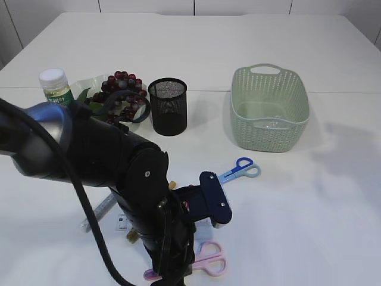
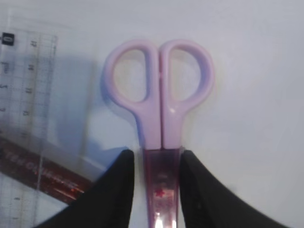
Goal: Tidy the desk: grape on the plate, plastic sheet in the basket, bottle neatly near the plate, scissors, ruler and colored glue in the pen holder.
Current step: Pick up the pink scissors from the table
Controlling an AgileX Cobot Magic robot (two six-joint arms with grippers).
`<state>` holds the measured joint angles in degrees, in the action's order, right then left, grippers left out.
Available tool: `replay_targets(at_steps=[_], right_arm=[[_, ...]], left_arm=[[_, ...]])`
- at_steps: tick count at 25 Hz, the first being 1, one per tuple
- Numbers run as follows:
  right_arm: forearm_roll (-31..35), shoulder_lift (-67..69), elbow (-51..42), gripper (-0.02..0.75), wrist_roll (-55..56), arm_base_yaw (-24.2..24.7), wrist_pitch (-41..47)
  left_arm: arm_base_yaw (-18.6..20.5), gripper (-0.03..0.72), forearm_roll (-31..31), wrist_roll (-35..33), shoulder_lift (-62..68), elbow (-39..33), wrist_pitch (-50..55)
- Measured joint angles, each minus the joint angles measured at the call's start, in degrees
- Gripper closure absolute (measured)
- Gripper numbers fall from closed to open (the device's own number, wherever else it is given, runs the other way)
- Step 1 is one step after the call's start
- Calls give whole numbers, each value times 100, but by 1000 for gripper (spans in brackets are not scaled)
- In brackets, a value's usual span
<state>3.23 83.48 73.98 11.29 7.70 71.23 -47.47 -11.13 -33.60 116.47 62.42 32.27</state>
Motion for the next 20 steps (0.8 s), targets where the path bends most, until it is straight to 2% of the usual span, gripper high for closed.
replay_targets(at_steps=[6, 20], right_arm=[[0, 0, 0, 230, 0, 0, 0], [0, 0, 0, 230, 0, 0, 0]], left_arm=[[0, 433, 199, 0, 0, 21, 205], [0, 445, 247, 0, 13, 33, 279]])
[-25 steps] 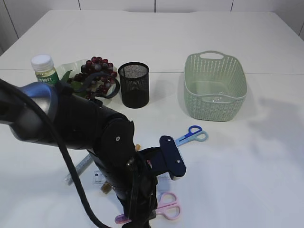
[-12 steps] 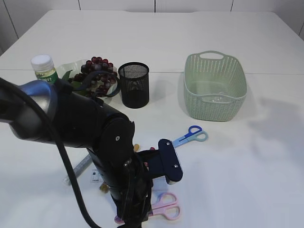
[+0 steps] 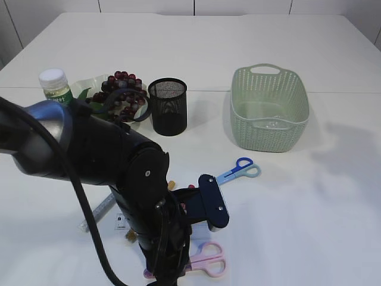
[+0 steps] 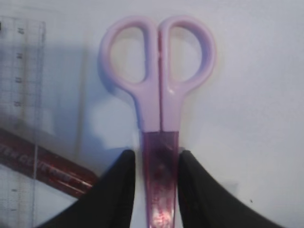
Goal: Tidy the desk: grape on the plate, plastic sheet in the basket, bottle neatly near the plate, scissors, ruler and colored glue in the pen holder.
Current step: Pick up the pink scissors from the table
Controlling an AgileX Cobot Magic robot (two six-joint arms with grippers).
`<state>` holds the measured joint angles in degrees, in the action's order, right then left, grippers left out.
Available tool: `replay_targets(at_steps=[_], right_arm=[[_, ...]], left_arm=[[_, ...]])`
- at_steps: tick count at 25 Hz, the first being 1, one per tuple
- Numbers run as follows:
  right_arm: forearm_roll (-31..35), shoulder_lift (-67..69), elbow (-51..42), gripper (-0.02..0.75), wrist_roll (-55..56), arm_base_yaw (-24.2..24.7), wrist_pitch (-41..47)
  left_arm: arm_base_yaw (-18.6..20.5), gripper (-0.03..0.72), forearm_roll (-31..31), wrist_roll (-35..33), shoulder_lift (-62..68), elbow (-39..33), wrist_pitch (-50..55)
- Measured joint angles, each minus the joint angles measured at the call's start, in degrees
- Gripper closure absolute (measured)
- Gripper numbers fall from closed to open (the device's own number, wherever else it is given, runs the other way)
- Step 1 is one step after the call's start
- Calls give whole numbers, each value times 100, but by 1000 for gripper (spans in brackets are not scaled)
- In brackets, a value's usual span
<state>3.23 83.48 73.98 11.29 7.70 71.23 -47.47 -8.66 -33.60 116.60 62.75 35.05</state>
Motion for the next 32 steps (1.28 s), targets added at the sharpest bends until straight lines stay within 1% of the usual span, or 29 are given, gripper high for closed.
replay_targets(at_steps=[3, 8, 12, 14, 22, 32], right_arm=[[0, 0, 0, 230, 0, 0, 0], [0, 0, 0, 230, 0, 0, 0], [0, 0, 0, 230, 0, 0, 0], [0, 0, 0, 230, 0, 0, 0], [0, 0, 0, 230, 0, 0, 0], [0, 0, 0, 231, 0, 0, 0]], left_arm=[[0, 471, 25, 0, 0, 0, 0], [0, 483, 47, 0, 0, 0, 0], [-38, 540, 85, 0, 0, 8, -11], [-93, 554, 151, 0, 0, 8, -11], [-156, 557, 233, 36, 4, 8, 0], [-156, 557, -39, 134, -88, -3, 244]])
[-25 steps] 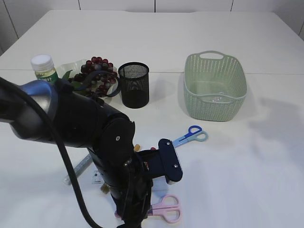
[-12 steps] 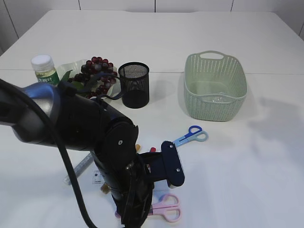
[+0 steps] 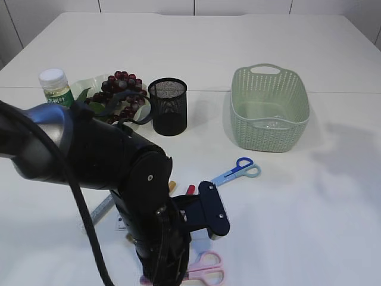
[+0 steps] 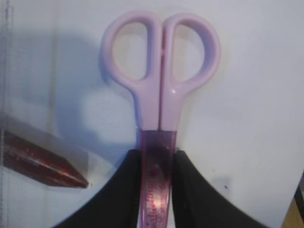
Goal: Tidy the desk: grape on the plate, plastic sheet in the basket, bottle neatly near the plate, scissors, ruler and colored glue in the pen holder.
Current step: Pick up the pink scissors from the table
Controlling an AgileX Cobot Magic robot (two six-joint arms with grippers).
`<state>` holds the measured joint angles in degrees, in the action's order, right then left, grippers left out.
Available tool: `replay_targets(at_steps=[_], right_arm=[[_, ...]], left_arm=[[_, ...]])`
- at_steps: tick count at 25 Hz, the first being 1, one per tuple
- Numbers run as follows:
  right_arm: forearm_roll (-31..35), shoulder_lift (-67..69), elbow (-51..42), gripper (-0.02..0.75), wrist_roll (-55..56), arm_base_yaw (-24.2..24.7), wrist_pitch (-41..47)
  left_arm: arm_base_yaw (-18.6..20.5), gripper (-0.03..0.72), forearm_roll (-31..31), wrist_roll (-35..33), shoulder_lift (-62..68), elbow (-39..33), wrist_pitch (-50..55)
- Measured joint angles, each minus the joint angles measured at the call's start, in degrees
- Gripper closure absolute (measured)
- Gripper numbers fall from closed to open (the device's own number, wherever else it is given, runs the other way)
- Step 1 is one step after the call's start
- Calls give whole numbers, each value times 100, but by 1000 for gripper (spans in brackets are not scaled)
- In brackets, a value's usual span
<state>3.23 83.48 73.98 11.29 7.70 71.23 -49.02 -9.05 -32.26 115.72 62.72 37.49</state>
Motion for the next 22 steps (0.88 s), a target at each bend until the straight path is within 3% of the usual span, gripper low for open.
replay_targets(at_steps=[22], right_arm=[[0, 0, 0, 231, 0, 0, 0]], left_arm=[[-2, 561, -170, 139, 140, 645, 824]])
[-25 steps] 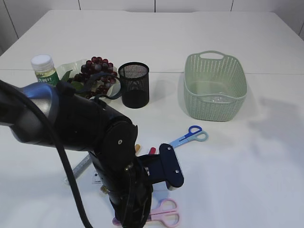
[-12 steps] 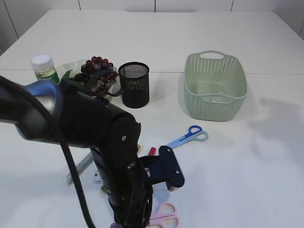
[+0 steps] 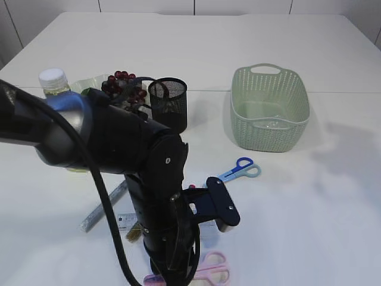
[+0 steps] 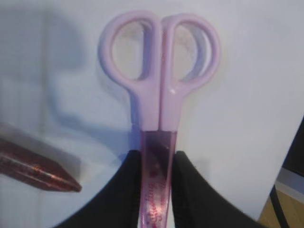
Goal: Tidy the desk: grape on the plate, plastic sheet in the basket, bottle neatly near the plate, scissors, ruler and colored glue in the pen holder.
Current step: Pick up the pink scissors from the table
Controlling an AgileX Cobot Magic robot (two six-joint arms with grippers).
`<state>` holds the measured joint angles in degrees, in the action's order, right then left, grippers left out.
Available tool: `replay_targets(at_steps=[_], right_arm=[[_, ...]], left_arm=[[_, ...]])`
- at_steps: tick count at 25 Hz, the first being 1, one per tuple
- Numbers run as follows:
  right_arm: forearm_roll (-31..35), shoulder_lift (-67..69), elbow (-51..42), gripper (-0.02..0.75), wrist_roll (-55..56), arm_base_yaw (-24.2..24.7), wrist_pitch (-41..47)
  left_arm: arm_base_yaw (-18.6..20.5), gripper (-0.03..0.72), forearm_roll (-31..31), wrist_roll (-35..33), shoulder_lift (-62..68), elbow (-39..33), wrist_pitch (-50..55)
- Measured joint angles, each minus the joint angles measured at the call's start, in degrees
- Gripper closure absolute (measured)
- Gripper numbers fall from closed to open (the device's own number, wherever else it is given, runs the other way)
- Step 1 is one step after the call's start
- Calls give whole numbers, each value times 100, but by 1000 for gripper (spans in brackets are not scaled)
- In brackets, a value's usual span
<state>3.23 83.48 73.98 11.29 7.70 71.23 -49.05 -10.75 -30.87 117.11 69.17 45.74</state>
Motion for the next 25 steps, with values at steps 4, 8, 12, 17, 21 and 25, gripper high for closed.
replay_targets(at_steps=[4, 8, 12, 17, 21, 25], right_arm=[[0, 0, 0, 232, 0, 0, 0], [0, 0, 0, 231, 0, 0, 0], [0, 0, 0, 231, 0, 0, 0], [0, 0, 0, 231, 0, 0, 0], [0, 0, 0, 231, 0, 0, 0], [0, 0, 0, 231, 0, 0, 0]], left_arm=[[-10, 561, 0, 18, 0, 38, 0], [-10, 562, -3, 27, 0, 38, 14], [-10, 562, -3, 27, 0, 38, -32], [-10, 578, -3, 53, 2, 126, -140], [-10, 618, -3, 99, 2, 213, -290], [-10, 622, -12, 193, 59, 213, -293]])
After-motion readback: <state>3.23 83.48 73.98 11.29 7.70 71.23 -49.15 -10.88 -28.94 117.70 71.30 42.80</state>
